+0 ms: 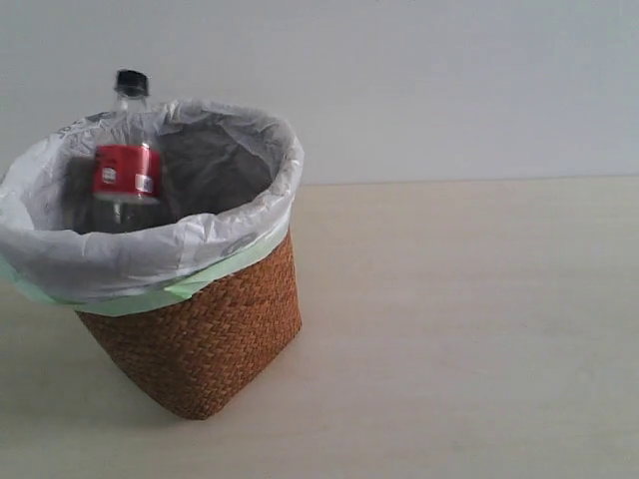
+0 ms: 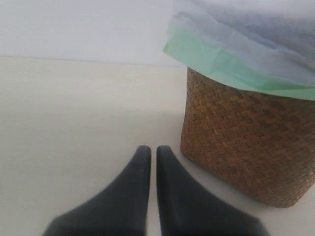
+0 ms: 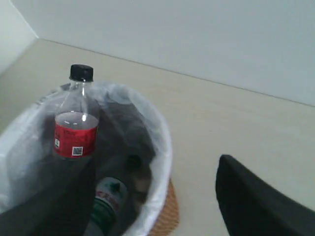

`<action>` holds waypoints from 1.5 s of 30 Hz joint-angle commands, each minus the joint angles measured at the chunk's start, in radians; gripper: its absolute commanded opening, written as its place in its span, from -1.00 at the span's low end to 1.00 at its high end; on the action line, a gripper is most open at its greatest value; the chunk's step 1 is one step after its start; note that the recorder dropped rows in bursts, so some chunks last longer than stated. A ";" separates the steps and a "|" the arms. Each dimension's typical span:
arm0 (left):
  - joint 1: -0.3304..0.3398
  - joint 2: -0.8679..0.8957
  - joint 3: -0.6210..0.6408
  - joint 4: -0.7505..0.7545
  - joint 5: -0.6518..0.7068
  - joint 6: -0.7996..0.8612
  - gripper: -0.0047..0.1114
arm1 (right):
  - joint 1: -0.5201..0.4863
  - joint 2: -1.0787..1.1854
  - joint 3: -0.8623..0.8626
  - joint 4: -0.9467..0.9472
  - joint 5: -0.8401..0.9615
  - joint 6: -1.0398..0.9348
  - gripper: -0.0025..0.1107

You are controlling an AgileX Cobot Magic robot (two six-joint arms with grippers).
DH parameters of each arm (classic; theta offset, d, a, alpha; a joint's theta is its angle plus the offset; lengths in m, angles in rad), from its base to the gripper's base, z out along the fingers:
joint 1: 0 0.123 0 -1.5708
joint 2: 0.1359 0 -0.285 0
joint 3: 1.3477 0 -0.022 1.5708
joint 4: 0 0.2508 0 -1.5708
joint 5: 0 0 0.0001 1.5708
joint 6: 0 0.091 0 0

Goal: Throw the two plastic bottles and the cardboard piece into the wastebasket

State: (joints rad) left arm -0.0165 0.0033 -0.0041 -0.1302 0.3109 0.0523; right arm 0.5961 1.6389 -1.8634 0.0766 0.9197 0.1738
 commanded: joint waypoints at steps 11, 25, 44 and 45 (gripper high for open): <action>0.001 -0.003 0.004 0.003 -0.001 -0.008 -0.85 | -0.008 -0.150 0.588 -0.378 -0.342 0.273 -0.91; 0.001 -0.003 0.004 0.003 -0.001 -0.008 -0.85 | -0.008 -0.709 1.444 -0.283 -1.216 0.286 -0.91; 0.001 -0.003 0.004 0.003 -0.001 -0.008 -0.85 | -0.008 -1.092 1.782 -0.244 -1.319 0.297 -0.91; 0.001 -0.003 0.004 0.003 -0.001 -0.008 -0.85 | -0.008 -1.092 1.782 -0.244 -1.319 0.297 -0.91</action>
State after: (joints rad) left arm -0.0165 0.0033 -0.0041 -0.1302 0.3109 0.0523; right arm 0.5940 0.5545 -0.0859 -0.1726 -0.4047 0.4707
